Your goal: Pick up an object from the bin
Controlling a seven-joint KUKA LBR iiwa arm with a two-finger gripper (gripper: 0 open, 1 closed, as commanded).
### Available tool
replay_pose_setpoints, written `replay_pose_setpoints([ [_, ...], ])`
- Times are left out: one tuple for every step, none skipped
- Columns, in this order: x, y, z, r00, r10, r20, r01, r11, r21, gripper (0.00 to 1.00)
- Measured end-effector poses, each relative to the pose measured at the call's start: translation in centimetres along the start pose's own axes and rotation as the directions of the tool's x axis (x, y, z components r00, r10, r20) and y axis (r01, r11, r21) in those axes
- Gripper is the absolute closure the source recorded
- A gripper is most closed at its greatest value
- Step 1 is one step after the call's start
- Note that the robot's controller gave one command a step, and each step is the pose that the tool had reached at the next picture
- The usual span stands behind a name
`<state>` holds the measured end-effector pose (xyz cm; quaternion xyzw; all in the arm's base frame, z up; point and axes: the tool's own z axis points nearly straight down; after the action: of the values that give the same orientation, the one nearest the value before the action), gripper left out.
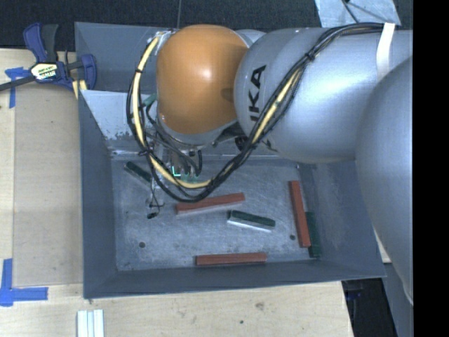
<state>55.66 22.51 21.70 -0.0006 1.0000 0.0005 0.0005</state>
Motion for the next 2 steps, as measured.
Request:
replay_pose_setpoints([
  [-4.45, -2.31, 13.27, 1.0, 0.014, -0.001, -0.014, 1.0, 0.001, 0.0],
  [-4.5, -2.32, 13.21, 1.0, 0.015, 0.0, -0.015, 1.0, 0.0, 1.0],
])
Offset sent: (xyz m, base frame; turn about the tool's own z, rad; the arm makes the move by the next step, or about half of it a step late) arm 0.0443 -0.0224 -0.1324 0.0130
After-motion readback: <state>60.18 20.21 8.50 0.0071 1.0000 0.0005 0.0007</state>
